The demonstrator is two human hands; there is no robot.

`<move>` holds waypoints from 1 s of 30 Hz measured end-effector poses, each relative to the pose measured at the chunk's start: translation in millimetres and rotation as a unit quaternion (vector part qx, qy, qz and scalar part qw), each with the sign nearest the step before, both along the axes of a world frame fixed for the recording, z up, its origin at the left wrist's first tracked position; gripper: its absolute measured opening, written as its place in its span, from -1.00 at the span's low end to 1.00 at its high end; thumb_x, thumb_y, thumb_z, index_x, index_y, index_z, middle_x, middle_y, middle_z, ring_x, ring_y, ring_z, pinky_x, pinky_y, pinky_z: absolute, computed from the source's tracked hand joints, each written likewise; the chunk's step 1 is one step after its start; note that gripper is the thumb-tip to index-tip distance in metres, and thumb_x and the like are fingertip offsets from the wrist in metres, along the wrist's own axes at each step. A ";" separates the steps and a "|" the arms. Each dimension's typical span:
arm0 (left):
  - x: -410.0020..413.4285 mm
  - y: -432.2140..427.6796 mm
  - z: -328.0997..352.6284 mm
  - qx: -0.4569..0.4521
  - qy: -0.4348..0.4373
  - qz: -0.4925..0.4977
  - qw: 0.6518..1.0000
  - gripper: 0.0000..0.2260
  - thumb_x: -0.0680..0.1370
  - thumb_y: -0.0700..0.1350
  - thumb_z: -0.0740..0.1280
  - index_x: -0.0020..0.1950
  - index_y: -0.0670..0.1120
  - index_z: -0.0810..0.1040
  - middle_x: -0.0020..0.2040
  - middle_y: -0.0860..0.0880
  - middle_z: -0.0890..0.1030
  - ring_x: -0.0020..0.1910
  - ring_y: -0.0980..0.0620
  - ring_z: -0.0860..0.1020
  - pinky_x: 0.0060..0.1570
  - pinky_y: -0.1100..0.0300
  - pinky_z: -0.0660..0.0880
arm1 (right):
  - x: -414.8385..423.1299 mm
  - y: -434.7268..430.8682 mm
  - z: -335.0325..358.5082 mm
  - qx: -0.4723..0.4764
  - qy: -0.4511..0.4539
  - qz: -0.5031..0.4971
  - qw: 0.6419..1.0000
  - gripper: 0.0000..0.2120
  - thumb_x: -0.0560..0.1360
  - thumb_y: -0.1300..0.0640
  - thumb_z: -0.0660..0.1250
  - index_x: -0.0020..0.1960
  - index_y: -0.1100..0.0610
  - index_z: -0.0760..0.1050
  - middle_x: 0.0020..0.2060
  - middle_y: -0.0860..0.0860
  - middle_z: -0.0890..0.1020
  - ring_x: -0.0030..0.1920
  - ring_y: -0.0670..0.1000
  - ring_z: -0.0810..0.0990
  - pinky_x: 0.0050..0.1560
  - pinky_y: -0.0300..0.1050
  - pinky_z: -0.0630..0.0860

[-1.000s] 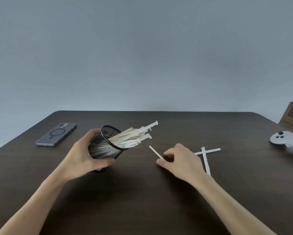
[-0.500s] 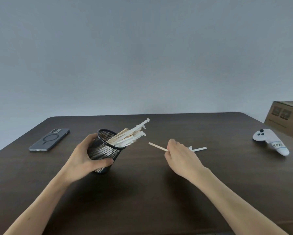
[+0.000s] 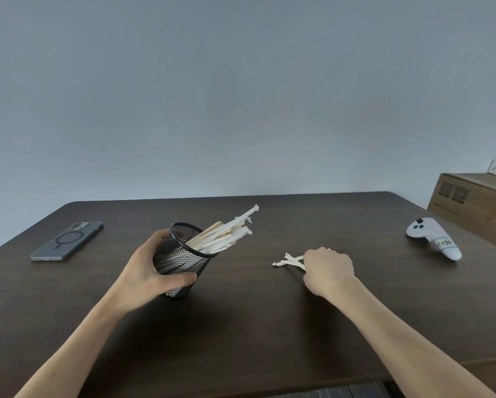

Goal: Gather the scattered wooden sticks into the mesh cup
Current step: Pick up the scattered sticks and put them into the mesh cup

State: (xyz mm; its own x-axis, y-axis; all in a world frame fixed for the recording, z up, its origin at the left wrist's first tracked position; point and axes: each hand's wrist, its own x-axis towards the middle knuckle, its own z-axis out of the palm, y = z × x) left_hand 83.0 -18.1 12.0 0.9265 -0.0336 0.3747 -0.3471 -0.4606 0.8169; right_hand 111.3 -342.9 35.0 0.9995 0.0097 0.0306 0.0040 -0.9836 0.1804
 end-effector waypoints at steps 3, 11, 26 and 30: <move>-2.0 2.0 -1.7 0.001 -0.003 0.002 1.000 -0.28 0.13 0.10 0.63 0.28 0.07 0.60 0.16 0.20 0.77 0.10 0.20 0.74 0.15 0.27 0.61 | 2.6 -1.3 -1.7 0.004 -0.038 0.011 0.999 -0.80 0.61 0.07 0.10 0.00 0.08 0.48 0.07 0.04 0.63 -0.08 0.10 0.55 -0.14 -0.08 0.33; -4.7 3.1 -2.8 0.008 -0.017 -0.007 1.000 -0.29 0.15 0.06 0.64 0.29 0.09 0.59 0.17 0.17 0.77 0.13 0.19 0.73 0.15 0.38 0.59 | 23.4 -4.3 -8.5 0.004 -0.136 0.130 0.982 -0.81 0.65 0.06 0.07 0.17 0.07 0.39 0.02 -0.03 0.62 -0.01 0.09 0.63 -0.20 -0.05 0.37; -6.7 5.1 -3.3 0.007 -0.017 0.007 1.000 -0.24 0.17 0.05 0.65 0.36 0.07 0.58 0.21 0.11 0.77 0.22 0.08 0.73 0.33 0.02 0.60 | 25.9 0.9 -38.3 0.069 -0.213 0.165 0.961 -0.89 0.65 0.14 0.15 -0.05 0.11 0.37 -0.22 -0.02 0.50 -0.30 0.08 0.49 -0.24 -0.09 0.24; -7.8 5.1 -3.1 0.012 -0.016 0.008 1.000 -0.25 0.16 0.06 0.64 0.35 0.10 0.58 0.19 0.15 0.76 0.20 0.12 0.72 0.29 0.12 0.60 | 18.5 20.5 -23.2 0.328 -0.212 0.141 0.910 -0.82 0.70 0.04 -0.01 -0.01 0.10 0.23 -0.42 -0.06 0.41 -0.47 0.01 0.37 -0.46 -0.07 0.25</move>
State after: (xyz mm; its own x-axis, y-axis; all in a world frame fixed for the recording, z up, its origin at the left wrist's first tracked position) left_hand 75.2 -13.0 9.0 0.9143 -0.0287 0.4041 -0.3660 -0.4859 0.7937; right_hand 129.9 -322.3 11.7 0.8575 0.1047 0.5038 0.3392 -0.8511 -0.4006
